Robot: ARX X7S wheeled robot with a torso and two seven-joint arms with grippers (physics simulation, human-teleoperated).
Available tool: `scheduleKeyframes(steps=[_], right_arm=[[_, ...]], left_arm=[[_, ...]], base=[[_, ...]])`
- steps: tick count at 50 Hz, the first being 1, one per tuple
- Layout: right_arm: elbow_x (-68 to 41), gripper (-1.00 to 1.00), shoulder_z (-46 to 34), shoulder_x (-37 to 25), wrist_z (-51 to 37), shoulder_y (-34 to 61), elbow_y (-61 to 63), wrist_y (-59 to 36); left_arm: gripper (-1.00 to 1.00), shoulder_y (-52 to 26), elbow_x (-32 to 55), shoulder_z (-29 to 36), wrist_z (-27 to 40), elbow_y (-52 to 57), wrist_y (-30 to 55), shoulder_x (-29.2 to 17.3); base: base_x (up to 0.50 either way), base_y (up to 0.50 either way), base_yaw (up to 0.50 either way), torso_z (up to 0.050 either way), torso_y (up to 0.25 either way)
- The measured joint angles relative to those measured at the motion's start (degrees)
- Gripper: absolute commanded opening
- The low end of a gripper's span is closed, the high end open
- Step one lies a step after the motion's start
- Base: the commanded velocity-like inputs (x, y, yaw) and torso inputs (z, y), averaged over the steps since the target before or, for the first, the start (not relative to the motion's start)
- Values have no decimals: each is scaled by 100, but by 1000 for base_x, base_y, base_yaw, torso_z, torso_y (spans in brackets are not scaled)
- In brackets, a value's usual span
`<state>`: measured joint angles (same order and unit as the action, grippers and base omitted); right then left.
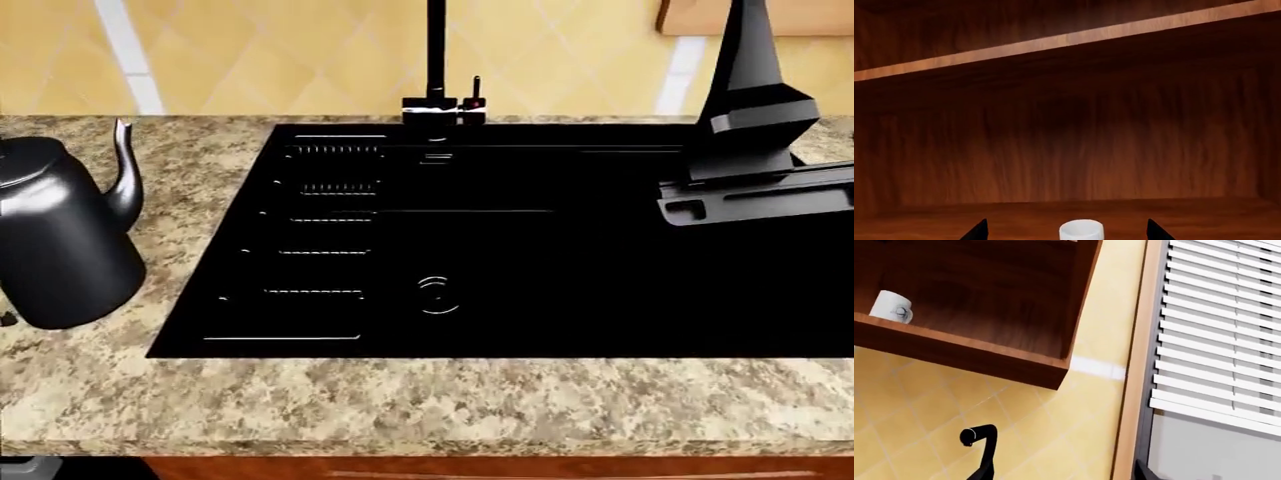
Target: Pick the kettle from the counter and place it on the tray. Then pick the mug from the cabinet and place it on the tray. Then close the cabinet doors.
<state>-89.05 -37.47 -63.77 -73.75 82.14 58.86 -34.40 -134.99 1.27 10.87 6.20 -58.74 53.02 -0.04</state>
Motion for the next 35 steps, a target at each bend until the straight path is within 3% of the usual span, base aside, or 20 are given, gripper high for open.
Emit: scheduleKeyframes(steps=[16,35], right_arm=[[148,100,-98,65,-26,-98,-22,-24],[539,100,-206,171,2,-396,-57,15]], left_arm=[[100,0,-111,-102,-54,-142,-87,-1],[100,120,-120,-161,214,-1192,-188,-24]], base=[[500,0,0,0,1],[0,0,0,0,1]])
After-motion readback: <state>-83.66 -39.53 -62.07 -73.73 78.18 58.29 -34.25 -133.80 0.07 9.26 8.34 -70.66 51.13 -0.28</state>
